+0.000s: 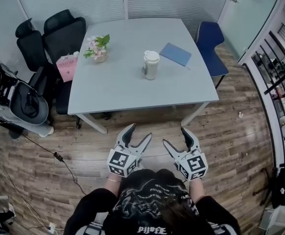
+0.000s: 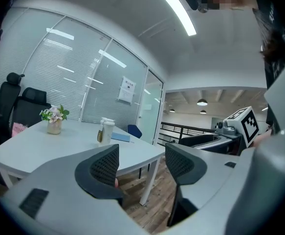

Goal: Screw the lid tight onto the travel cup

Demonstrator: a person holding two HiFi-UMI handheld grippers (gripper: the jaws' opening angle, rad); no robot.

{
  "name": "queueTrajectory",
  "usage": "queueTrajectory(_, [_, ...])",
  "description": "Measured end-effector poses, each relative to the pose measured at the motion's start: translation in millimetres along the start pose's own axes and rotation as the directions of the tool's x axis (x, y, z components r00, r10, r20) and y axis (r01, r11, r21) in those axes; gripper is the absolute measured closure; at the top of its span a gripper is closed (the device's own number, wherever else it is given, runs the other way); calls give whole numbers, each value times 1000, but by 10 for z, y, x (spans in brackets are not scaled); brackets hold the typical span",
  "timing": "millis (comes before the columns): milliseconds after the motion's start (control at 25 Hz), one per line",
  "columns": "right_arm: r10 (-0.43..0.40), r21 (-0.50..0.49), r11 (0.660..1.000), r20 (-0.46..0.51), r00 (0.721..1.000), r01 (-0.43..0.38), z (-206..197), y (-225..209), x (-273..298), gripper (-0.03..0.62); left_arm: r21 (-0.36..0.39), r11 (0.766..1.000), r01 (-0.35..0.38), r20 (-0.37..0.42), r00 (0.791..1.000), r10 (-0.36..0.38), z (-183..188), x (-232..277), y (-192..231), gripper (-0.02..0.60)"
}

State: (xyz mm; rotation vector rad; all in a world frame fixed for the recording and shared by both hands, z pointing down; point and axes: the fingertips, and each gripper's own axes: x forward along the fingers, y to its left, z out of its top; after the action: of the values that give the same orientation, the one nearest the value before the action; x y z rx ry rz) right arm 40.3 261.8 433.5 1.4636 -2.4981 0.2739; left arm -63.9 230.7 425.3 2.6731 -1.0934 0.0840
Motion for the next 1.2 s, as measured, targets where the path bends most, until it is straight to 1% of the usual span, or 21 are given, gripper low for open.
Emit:
queueTrajectory(120, [5,4,1000,-22,1000,-5,-19,-8,140,229,10,1000,9,-24,1000,-9,-24,61,93,264])
queueTrajectory(200, [13,6,1000,-26,1000,-13,0,-28,233,229,3,1000,7,-38,999,-7,-42,103,166,264])
queueTrajectory(400, [28,-3,1000,-57,998,-28,-44,-154,445,229,-14,1000,-5,-62,998,4,-133,231,285,264])
queueTrajectory(560, [55,-1,998,-64,996,-55,-51,-335,690,230,-18,999,-32,-77,997,31,-168,399,440,264])
queueTrajectory(800, [114,-21,993,-54,992,-115,155,-815,1239,230,-19,994,-104,-90,991,102,-84,858,836,264])
queueTrajectory(1200, [219,-70,972,-52,974,-222,666,-1837,2239,231,-34,977,-212,-103,973,208,202,1978,1467,264])
